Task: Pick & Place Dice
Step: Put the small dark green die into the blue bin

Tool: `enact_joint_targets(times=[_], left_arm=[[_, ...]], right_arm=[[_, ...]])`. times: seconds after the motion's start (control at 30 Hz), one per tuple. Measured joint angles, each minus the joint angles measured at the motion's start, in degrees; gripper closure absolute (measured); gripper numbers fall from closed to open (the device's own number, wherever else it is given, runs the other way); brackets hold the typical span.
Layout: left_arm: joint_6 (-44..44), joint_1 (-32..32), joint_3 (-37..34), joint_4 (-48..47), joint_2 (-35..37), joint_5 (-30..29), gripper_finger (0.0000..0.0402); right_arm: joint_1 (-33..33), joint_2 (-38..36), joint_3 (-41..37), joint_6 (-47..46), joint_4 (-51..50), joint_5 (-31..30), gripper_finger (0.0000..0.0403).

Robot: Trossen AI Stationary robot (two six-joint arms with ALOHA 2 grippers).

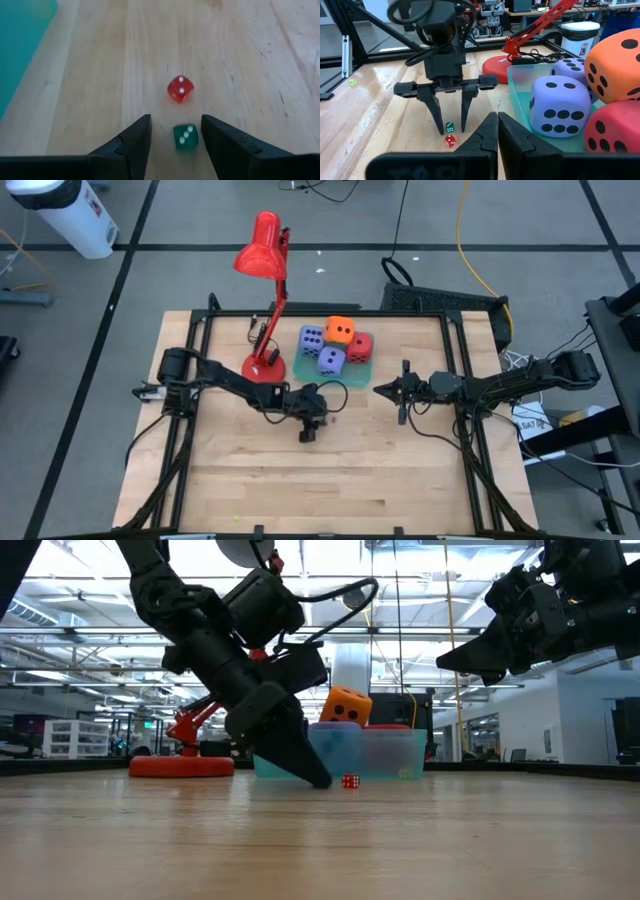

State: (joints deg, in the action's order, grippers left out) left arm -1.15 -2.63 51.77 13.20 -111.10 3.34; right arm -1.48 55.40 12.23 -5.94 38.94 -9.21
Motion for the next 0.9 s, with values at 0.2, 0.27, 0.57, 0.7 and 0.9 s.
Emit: enact_joint_targets(times=[0.2, 0.27, 0.57, 0.7, 0.9], left_arm=[[-1.75, -0.03, -0.07, 3.20, -0.58, -0.84, 0.0215], [-2.96, 0.00, -0.09, 4.15, -0.66, -1.34, 0.0215], [-3.58, -0.11, -0.11, 3.49, -0.69, -1.40, 0.0268], [-3.72, -0.08, -0.13, 3.42, -0.69, -2.07, 0.0319], [-3.07, -0.58, -0.13, 3.84, -0.71, -2.05, 0.0361]], right_arm=[[0.02, 0.00, 0.00, 0.62, -0.10, 0.00, 0.0401], [0.02, 0.00, 0.00, 0.66, 0.04, 0.00, 0.0402], [0.02, 0.00, 0.00, 1.23, -0.03, 0.00, 0.0402], [0.02, 0.00, 0.00, 1.29, -0.11, 0.00, 0.0401], [0.02, 0.00, 0.00, 1.29, -0.11, -0.02, 0.0402]])
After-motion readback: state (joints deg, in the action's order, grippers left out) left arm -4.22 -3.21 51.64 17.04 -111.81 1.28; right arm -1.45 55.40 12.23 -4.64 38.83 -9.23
